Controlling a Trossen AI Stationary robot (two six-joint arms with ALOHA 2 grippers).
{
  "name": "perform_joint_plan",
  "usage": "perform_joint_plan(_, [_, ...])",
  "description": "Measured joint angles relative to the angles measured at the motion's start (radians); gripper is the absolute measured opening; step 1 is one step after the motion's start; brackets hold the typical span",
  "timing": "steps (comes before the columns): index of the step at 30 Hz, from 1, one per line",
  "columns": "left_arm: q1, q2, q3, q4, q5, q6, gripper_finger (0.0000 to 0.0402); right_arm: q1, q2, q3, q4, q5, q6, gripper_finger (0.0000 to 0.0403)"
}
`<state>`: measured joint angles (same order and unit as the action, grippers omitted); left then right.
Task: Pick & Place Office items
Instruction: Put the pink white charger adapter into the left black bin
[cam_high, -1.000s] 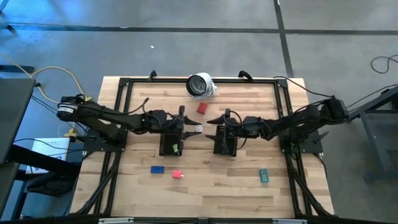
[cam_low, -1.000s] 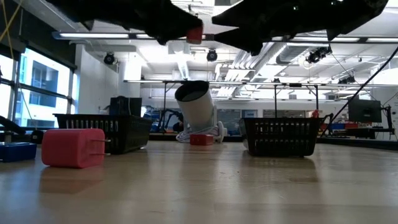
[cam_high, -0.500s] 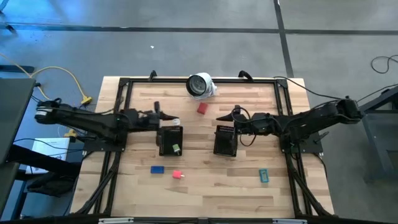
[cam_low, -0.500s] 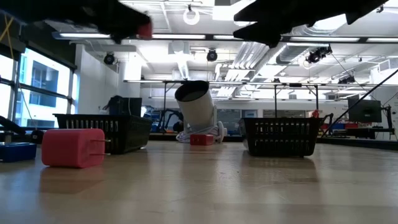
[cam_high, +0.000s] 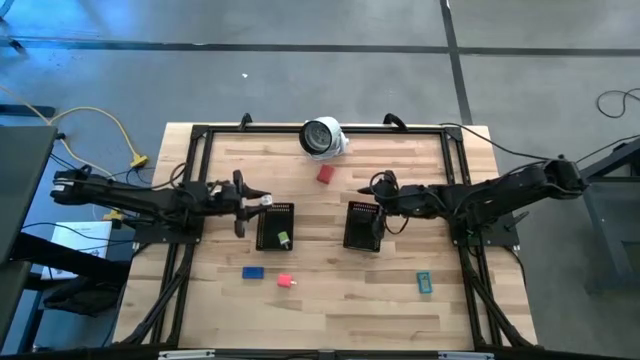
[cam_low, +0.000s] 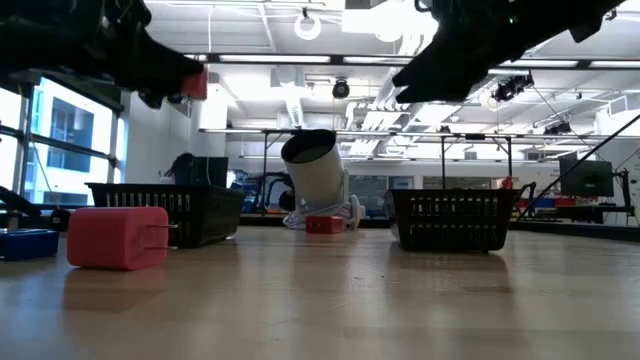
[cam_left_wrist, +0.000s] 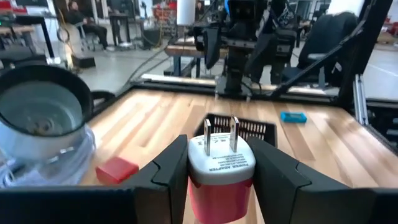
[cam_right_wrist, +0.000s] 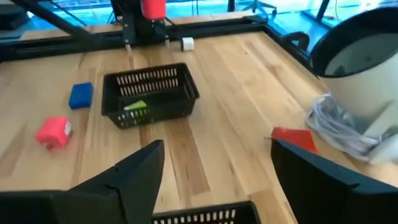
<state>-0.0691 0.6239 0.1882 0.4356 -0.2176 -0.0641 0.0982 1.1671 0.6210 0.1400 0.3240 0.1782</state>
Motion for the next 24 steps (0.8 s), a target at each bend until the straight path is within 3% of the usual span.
perform_joint_plan(9, [-0.035,0.073,-0.033,0.027,0.0,-0.041,0.0131,0.0,-0.073,-0.059,-0.015,0.088,0.018,0.0281])
perform_joint_plan(19, [-0.045,0.116,-0.165,0.274,-0.024,-0.083,0.0131,0.0,-0.19,-0.128,-0.015,0.093,0.075,0.0281])
perform_joint_plan(24, [-0.045,0.156,-0.168,0.261,-0.026,-0.102,0.0131,0.0,-0.192,-0.14,-0.017,0.095,0.084,0.0281])
